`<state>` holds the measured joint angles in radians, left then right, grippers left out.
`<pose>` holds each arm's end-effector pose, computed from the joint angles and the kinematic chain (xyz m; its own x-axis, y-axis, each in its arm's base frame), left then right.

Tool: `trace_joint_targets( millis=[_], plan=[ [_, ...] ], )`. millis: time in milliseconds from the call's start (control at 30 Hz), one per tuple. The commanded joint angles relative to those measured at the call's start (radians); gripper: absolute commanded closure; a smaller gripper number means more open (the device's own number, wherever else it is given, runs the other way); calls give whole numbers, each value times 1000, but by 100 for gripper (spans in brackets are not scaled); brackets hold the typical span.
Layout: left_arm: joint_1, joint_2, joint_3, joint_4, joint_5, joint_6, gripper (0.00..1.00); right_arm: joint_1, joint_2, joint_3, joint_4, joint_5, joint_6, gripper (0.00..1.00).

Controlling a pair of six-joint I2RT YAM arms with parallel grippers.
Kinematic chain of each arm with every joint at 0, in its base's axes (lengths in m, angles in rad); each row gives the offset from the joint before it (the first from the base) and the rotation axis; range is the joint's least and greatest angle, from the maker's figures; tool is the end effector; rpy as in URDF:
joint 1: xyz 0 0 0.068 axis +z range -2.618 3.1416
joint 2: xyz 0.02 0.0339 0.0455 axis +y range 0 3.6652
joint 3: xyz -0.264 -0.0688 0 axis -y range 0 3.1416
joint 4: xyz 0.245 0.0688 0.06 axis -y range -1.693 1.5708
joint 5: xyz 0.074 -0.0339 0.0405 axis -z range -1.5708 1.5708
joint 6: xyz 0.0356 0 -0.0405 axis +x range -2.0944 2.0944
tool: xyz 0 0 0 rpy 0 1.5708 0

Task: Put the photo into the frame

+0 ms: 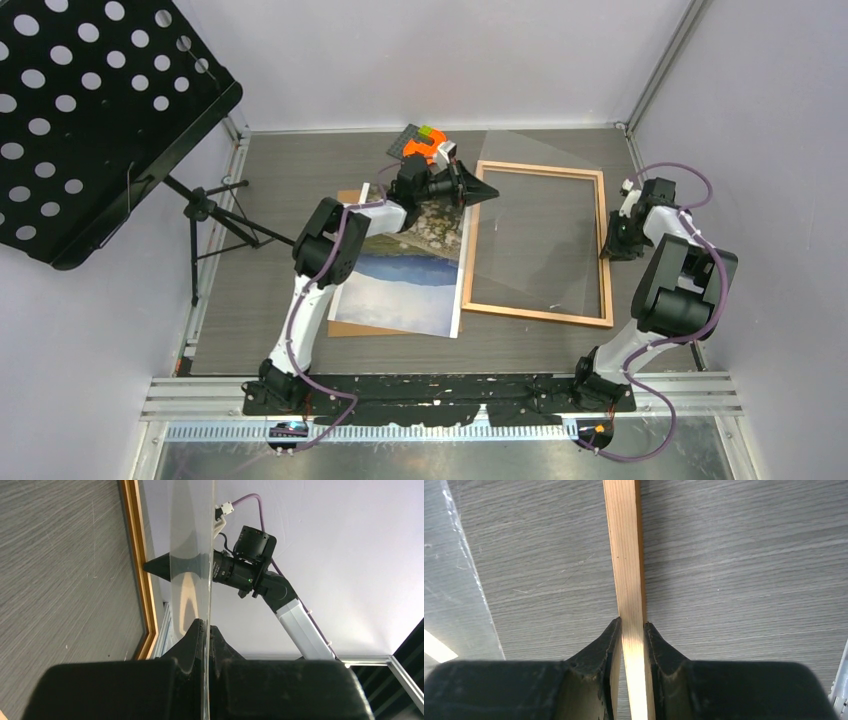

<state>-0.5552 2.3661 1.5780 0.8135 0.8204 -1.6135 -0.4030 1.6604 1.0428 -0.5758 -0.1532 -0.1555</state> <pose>0.4299 -0.2973 0.1694 -0.9808 -0.1933 0.0241 -0.0203 -0.0217 -0.9996 0.2950 -0.1199 0.1820 -0.8969 0.2160 -0.3860 0.1994 0.9764 0.0831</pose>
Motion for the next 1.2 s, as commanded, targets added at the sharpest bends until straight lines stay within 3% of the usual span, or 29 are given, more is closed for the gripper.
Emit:
trace_joint_targets(
  millis=[0, 400, 700, 833, 933, 967, 1033, 1167],
  plan=[
    [0, 6, 64, 82, -8, -23, 100, -7, 29, 75, 38, -7, 25, 94],
    [-2, 64, 219, -5, -11, 25, 100, -8, 178, 227, 105, -4, 119, 94],
    [-2, 202, 499, -154, 1, 97, 100, -9, 243, 260, 104, -46, 103, 94],
    [-3, 272, 613, -208, 1, 112, 100, -9, 238, 258, 100, -43, 99, 83],
    [-4, 311, 665, -231, -19, 117, 100, -9, 224, 264, 97, -38, 107, 67],
    [-5, 328, 696, -245, -22, 122, 100, -8, 216, 264, 94, -38, 108, 65],
    [-9, 351, 737, -263, -28, 132, 100, -8, 208, 262, 93, -42, 105, 67],
    [-16, 374, 760, -266, -46, 127, 100, -8, 211, 254, 85, -48, 95, 83]
  ],
)
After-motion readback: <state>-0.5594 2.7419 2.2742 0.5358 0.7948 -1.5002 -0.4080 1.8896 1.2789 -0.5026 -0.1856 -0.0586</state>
